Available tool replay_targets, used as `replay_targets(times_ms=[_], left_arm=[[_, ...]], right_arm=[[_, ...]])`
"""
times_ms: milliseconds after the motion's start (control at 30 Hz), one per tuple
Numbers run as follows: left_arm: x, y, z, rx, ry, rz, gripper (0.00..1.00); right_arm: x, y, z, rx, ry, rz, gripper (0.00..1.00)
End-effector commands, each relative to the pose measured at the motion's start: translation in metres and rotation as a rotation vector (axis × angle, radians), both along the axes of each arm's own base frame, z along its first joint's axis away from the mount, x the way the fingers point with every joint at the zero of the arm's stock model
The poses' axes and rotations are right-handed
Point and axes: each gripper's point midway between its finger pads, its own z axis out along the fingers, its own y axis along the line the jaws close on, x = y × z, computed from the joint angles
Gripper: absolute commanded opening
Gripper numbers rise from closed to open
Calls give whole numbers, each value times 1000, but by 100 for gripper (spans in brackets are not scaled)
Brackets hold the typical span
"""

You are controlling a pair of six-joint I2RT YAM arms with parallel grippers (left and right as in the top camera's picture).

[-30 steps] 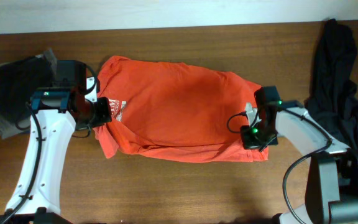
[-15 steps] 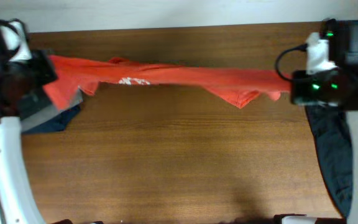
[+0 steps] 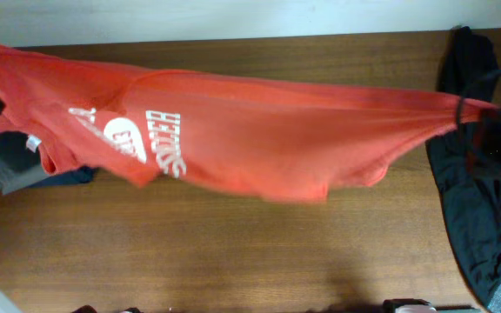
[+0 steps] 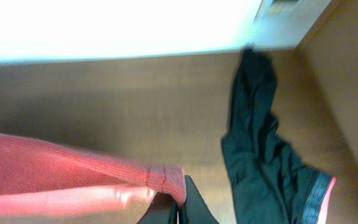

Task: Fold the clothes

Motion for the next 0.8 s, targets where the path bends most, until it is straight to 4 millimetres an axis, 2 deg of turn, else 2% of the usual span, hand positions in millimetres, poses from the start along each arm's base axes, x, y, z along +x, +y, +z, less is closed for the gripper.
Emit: replay_targets(times_ms=[0, 133, 233, 300, 367, 467, 600, 667, 767], left_arm=[[-30, -9, 37, 56, -115, 14, 1], [-43, -15, 47, 68, -149, 12, 1], [-39, -26, 44, 46, -143, -48, 1], [-35, -25, 39, 39, -126, -54, 1], [-31, -21, 33, 40, -103, -43, 2], [-28, -20, 28, 32, -88, -42, 2], [-30, -20, 26, 27, -78, -42, 2], [-33, -22, 27, 30, -82, -42, 4], [-37, -24, 30, 34, -92, -42, 5]], right_arm=[[-20, -16, 32, -30, -133, -92, 4], [-20, -14, 43, -24, -184, -87, 4], [-9, -5, 34, 1, -144, -38, 4], [-10, -16, 25, -37, -97, -89, 4], [-15, -30, 26, -50, -98, -183, 4], [-11, -23, 31, -15, -127, -154, 4], [-24, -40, 28, -34, -116, -269, 4], [-23, -31, 35, -14, -149, -215, 4], [-35, -33, 37, -24, -162, -226, 4]])
